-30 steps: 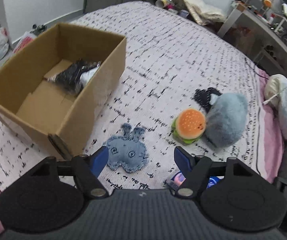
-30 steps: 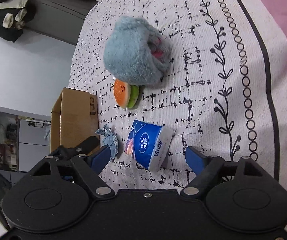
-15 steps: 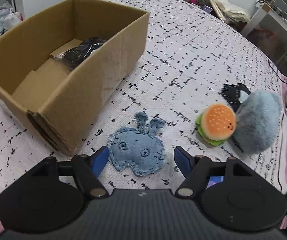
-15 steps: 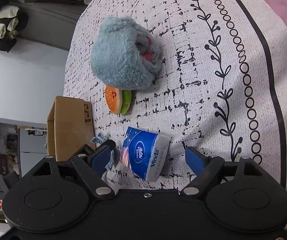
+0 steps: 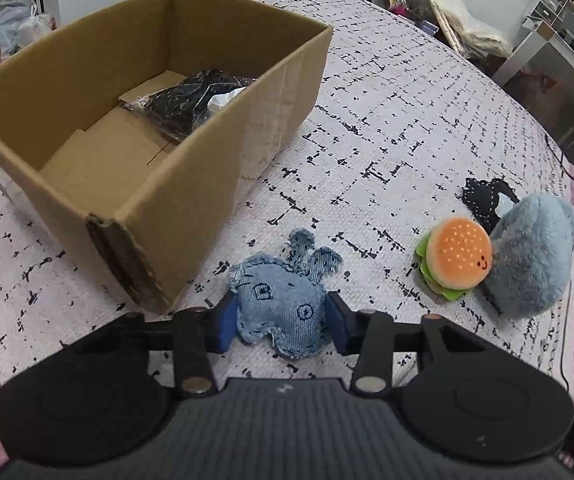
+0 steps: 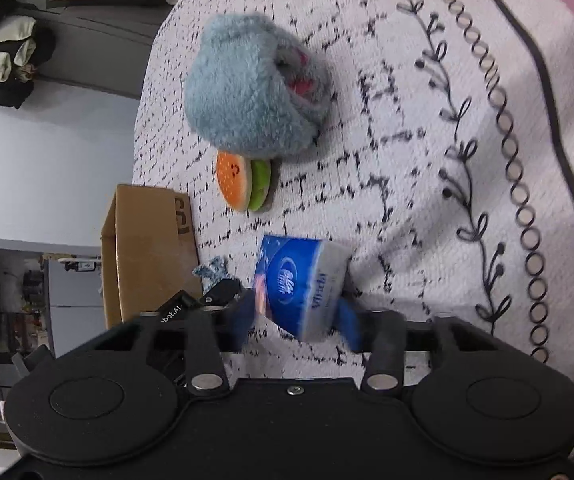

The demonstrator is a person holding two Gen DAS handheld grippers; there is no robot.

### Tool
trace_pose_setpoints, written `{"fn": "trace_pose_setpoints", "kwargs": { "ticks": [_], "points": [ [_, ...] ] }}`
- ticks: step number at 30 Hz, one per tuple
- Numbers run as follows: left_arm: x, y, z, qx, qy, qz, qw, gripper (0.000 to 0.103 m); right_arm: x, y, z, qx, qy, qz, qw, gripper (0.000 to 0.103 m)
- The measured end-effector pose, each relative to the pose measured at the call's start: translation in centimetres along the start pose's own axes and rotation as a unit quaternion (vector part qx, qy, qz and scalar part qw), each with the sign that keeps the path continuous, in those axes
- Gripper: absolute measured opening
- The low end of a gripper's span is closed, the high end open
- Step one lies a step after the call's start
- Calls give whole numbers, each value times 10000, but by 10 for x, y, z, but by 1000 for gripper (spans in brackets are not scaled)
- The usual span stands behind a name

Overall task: Organize soft objects
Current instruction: 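Close left gripper on the blue denim bunny while right gripper closes on the Vinda tissue pack, then carry the denim bunny over the box while right gripper carries the tissue pack there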

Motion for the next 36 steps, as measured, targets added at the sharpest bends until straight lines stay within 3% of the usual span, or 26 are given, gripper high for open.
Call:
{"fn": "trace_pose_setpoints", "kwargs": {
  "ticks": [7,16,36],
  "points": [
    [1,-5,-11,65,-231,33,9997,36,3,-8,-6,-161,47,-97,9998,25],
    [-14,2,-42,-203,-583,477,9970,36,16,-10,-33,-701,-3,-337,9970,21],
    [-20,48,-100,-881,-1274,939,9835,36,78,-15,-57,-1686,-135,-1282,9772,19]
  ]
}}
Point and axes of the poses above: each gripper's, at about its wrist camera, not at the fingertips, and z roughly the way its jaws point, x to its left, y to its top, the point moved 1 cm from there along z, roughly the way its jaws point, and after that the axes turned 1 degree about -x, right-handed, at the moved point
